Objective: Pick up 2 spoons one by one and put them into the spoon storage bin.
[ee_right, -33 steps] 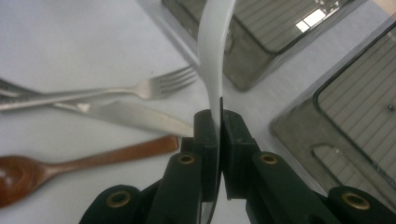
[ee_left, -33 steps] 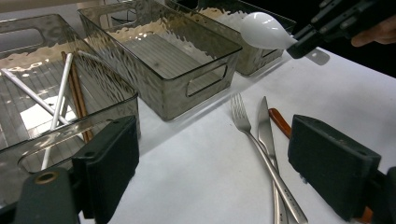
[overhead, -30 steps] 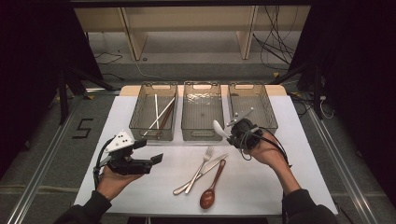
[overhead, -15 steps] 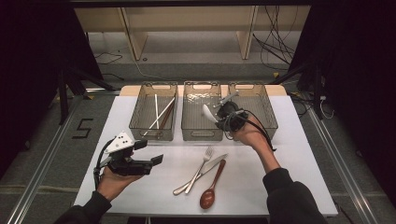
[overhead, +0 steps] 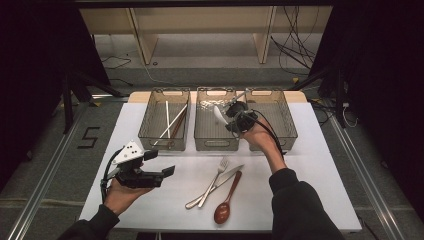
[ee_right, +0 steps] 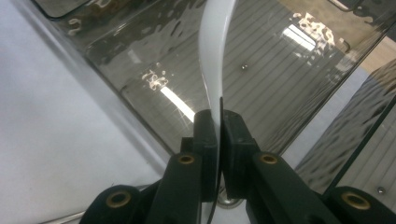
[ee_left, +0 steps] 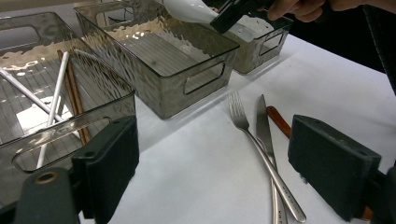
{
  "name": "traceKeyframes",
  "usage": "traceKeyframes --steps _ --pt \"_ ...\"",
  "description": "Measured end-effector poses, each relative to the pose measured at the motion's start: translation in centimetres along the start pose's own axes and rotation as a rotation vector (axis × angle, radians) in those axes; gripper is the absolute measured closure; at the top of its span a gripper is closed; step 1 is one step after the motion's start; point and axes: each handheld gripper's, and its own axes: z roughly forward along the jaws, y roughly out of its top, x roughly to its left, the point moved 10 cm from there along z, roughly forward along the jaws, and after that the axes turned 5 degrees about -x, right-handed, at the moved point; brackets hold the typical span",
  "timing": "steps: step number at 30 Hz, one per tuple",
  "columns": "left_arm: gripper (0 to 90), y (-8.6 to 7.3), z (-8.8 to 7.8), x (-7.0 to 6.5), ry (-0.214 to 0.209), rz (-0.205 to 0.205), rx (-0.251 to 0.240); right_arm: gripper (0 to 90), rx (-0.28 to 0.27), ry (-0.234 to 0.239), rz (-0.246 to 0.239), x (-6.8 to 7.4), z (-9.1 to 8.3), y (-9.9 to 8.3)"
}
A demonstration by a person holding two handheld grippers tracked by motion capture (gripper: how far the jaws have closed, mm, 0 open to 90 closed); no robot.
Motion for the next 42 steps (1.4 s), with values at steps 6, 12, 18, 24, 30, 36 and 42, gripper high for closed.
traceKeyframes --steps 6,12,18,24,30,36,42 --pt "16.2 0.0 0.0 0.0 -0.001 0.001 -0.003 86.2 0.004 0.003 0.019 0.0 0.7 0.7" --pt "16.2 0.1 -0.1 0.0 -0.005 0.002 -0.004 86.2 0.013 -0.017 0.016 -0.4 1.2 1.7" --pt "16.2 0.1 -0.1 -0.1 -0.009 0.007 -0.007 86.1 0.052 -0.033 0.024 -0.8 2.5 1.8" --pt "16.1 0.1 -0.1 -0.1 -0.01 0.004 -0.004 85.8 0.074 -0.042 0.03 -0.9 3.2 1.5" --pt "16.1 0.1 0.0 -0.2 -0.012 0.003 -0.001 68.0 0.035 -0.032 0.066 -1.0 3.4 2.1" --pt "16.1 0.0 0.0 -0.1 -0.009 0.007 0.001 51.0 0.003 -0.018 0.047 -0.7 1.6 2.3" --pt "15.9 -0.1 -0.1 0.0 -0.005 0.003 0.002 41.0 -0.048 0.023 -0.015 1.1 -1.0 1.8"
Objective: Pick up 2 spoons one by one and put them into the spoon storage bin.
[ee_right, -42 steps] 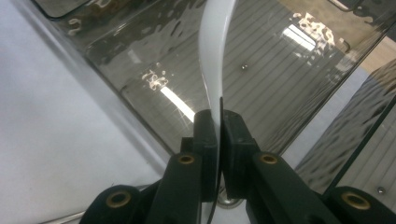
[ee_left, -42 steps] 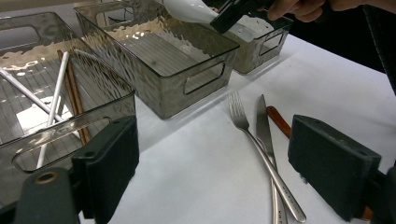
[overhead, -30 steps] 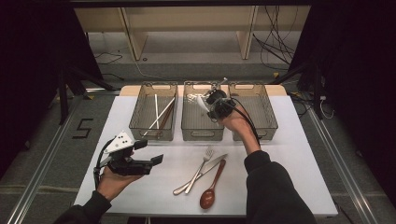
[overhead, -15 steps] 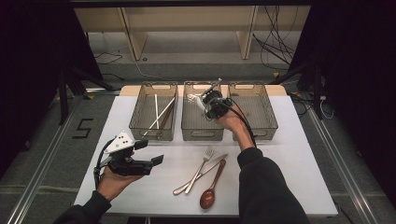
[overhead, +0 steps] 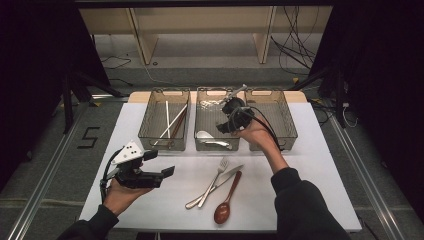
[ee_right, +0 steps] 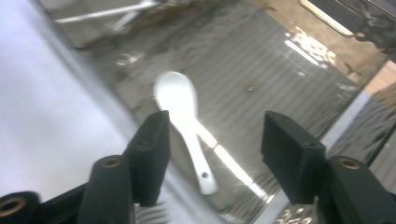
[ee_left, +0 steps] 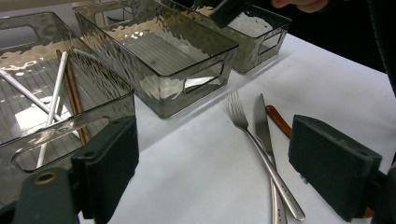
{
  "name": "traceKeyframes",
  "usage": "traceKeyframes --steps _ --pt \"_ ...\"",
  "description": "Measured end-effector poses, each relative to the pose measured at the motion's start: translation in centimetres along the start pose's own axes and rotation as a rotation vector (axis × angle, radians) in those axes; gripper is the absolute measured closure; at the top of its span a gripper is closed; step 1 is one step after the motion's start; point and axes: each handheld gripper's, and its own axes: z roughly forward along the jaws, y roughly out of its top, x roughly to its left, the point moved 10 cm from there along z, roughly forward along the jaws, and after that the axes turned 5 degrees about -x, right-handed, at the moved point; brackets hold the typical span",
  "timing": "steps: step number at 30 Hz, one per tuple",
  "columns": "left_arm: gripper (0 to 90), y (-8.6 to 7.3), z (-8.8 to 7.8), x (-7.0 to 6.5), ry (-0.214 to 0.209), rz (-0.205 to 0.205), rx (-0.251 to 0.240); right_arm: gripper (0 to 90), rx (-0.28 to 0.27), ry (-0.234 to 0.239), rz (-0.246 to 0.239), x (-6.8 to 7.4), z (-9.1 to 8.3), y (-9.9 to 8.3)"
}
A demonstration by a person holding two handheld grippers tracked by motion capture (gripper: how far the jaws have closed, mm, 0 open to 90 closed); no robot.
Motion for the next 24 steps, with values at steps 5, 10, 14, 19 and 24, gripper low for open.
traceKeyframes --steps 5,10,14,19,24 --pt "15.9 0.0 0.1 -0.1 0.0 0.001 0.0 37.0 -0.049 0.069 -0.003 2.2 -2.1 -1.7" --pt "15.9 0.0 0.1 -0.1 -0.001 0.007 0.005 41.2 -0.059 0.104 0.013 4.1 -3.2 -4.5" --pt "15.9 0.1 0.2 -0.1 0.002 0.0 0.0 48.9 -0.081 0.146 0.007 5.7 -3.5 -6.3" --pt "15.9 0.1 0.0 -0.1 -0.001 0.004 -0.002 60.1 -0.048 0.17 -0.006 6.7 -3.3 -8.2" --pt "15.9 0.1 0.0 0.0 -0.001 0.006 -0.003 77.9 -0.019 0.166 -0.034 7.0 -3.2 -10.5"
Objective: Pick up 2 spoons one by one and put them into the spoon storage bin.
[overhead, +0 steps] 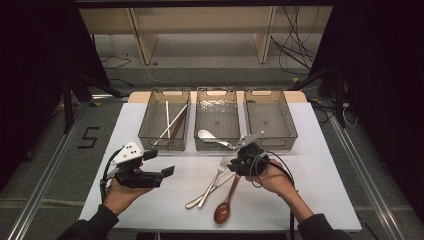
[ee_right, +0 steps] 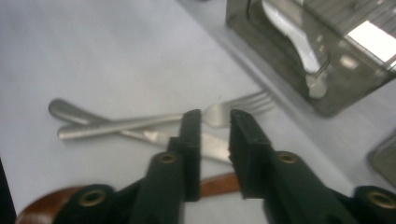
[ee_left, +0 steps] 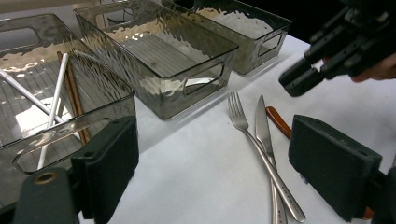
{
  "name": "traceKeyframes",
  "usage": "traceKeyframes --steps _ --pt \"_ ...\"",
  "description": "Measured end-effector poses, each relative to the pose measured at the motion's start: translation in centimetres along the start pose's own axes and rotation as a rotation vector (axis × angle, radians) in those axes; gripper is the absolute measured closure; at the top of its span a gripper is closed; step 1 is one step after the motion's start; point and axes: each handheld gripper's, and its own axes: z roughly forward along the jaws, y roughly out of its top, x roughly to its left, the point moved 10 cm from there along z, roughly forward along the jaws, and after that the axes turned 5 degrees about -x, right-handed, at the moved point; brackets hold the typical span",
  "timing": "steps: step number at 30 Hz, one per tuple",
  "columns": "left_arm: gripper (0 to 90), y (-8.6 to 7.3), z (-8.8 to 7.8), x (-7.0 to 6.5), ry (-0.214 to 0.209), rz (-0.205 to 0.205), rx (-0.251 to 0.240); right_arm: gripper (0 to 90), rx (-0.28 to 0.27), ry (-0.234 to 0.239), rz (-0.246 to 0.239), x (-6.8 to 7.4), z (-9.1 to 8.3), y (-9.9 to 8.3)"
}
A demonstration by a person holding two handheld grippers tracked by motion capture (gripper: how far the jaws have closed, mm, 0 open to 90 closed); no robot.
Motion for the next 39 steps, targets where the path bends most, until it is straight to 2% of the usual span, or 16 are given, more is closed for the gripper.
traceKeyframes --steps 5,6,9,15,19,21,24,28,29,33,39 --pt "15.9 0.0 0.1 -0.2 -0.001 0.003 -0.001 90.0 0.051 -0.006 -0.032 0.3 0.8 -1.4" --pt "15.9 0.0 0.1 -0.2 -0.002 0.003 -0.001 90.0 0.066 -0.005 -0.049 0.4 1.1 -1.6" --pt "15.9 0.0 0.0 -0.1 0.0 0.004 0.0 90.0 0.098 -0.009 -0.058 0.3 1.8 -2.1" --pt "15.9 0.0 0.0 0.0 0.001 0.004 -0.001 90.0 0.109 -0.014 -0.061 0.1 2.8 -2.5" --pt "15.9 0.1 0.1 -0.1 0.0 0.002 -0.002 90.0 0.144 -0.017 -0.046 0.1 3.5 -3.4" --pt "15.9 0.0 0.1 -0.1 -0.001 0.002 0.0 90.0 0.162 -0.006 -0.061 0.2 3.8 -3.7" --pt "15.9 0.1 0.0 -0.2 -0.003 0.001 -0.004 90.0 0.173 -0.005 -0.058 0.4 4.2 -3.9" --pt "16.0 0.0 0.0 0.0 -0.003 0.003 -0.002 90.0 0.192 -0.001 -0.08 0.5 4.4 -4.1" --pt "15.9 0.0 0.0 0.0 -0.003 0.002 -0.004 90.0 0.186 -0.006 -0.063 0.6 4.6 -4.1" --pt "15.9 0.1 0.0 -0.2 -0.007 0.003 -0.007 90.0 0.205 -0.002 -0.084 0.5 4.7 -4.3" --pt "15.8 0.0 0.1 -0.2 -0.011 0.006 -0.001 90.0 0.224 -0.002 -0.077 0.6 4.5 -4.5"
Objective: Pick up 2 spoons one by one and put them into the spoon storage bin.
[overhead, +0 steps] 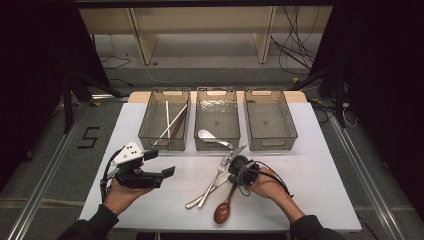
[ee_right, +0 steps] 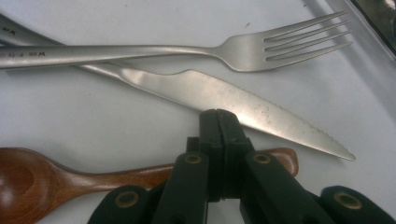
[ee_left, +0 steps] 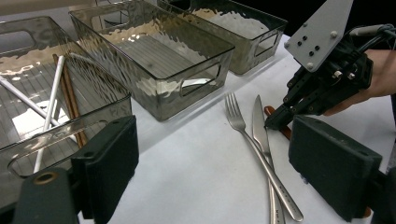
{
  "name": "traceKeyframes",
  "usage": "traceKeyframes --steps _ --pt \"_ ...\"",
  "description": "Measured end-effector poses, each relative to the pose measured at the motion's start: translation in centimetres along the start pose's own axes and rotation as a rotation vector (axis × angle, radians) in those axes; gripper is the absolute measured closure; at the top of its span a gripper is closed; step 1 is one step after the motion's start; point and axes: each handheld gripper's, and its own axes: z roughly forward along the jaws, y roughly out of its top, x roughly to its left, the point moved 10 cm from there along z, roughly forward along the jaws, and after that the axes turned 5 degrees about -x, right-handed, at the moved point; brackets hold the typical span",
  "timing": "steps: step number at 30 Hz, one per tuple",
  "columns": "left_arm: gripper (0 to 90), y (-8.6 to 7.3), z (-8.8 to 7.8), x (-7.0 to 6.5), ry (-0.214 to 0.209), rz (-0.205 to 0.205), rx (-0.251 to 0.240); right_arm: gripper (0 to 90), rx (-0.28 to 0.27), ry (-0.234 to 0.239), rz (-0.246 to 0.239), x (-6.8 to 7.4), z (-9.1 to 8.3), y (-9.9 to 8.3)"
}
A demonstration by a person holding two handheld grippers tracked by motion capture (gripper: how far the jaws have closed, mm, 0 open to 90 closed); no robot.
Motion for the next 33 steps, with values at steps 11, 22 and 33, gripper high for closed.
traceKeyframes --steps 11,22,33 --pt "15.8 0.1 0.0 0.0 -0.001 -0.002 -0.004 90.0 0.093 0.02 0.027 0.1 -1.7 -2.6" --pt "15.8 0.0 0.2 -0.2 -0.004 0.004 0.005 90.0 0.144 0.033 0.029 1.1 -3.7 -5.9" --pt "15.8 -0.1 0.2 -0.1 -0.003 0.002 0.007 74.3 0.088 0.061 0.013 2.1 -5.7 -6.2"
